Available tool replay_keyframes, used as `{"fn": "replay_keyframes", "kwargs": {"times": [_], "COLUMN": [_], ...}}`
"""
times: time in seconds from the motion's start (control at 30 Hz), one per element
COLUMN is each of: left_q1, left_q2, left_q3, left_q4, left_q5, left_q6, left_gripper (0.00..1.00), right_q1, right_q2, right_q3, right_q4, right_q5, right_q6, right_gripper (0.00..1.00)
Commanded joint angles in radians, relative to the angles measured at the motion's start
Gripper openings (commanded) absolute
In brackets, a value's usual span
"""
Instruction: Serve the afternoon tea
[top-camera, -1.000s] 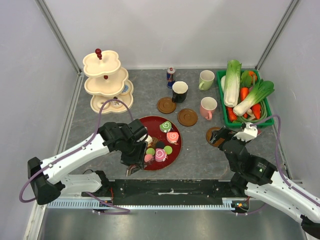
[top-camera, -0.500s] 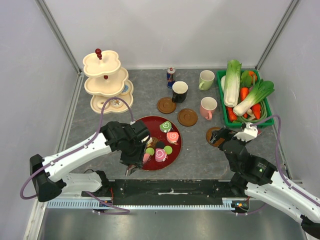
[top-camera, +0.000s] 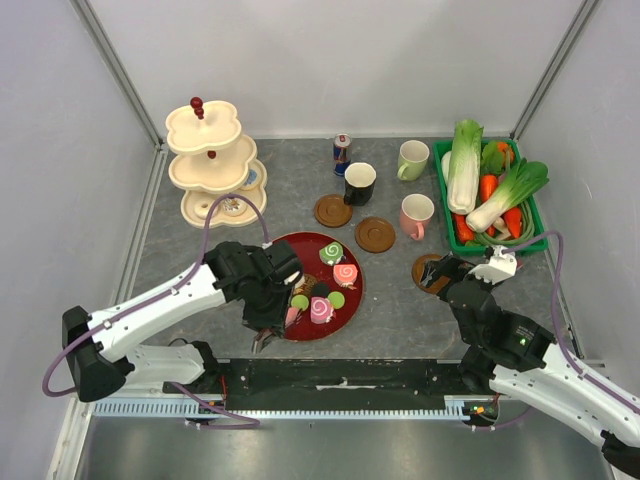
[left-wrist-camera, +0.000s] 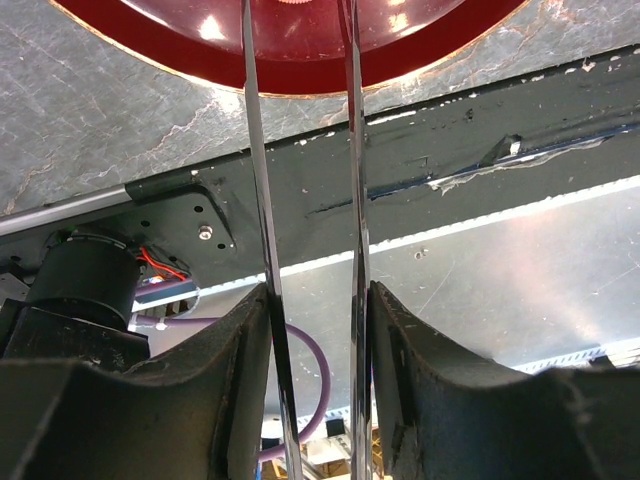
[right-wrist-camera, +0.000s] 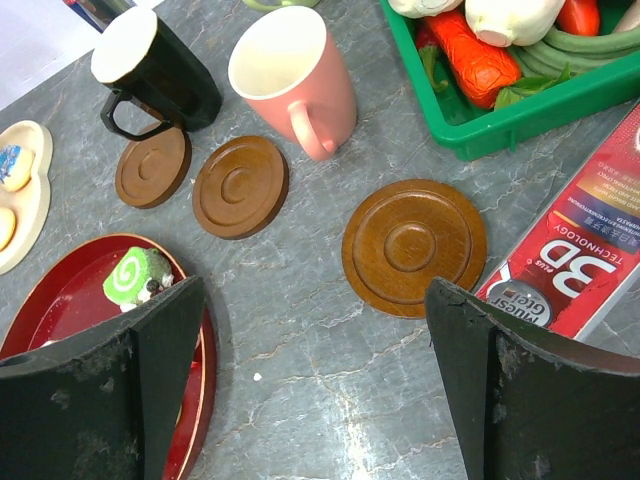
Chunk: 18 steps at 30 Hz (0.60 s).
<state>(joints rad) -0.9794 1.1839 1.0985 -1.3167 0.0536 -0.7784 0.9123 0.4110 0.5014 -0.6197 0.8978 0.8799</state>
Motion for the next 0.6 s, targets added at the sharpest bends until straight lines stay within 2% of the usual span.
{"fn": "replay_keyframes", "kwargs": {"times": [0.0,0.13,0.37,0.57], "left_q1": [-0.007,-0.007,-0.008,0.005], "left_q2": [-0.026,-0.035,-0.055,-0.052], "left_q3": [0.055,0.099,0.225,0.323], "left_q4": [-0.027,-0.045,-0.072,-0.041], "left_q5": [-0.018,-0.049,-0.214,-0.431], "left_q6": [-0.039,-0.051,-0.070,-0.061], "left_gripper": [0.44,0.43,0.43,0.43], "right_q1": [0.000,0.000,0.000,0.002], "right_q2": [-0.006,-0.009,-0.012,-0.005], "right_q3": [-0.003,0.000,0.006,0.019], "right_q4": [-0.002,-0.002,-0.002,-0.002], "right_q5": [0.035,0.036,0.047,0.056], "right_q6": [0.013,0.010,0.007,-0.002], "right_gripper": [0.98,0.98,0.98,0.98]}}
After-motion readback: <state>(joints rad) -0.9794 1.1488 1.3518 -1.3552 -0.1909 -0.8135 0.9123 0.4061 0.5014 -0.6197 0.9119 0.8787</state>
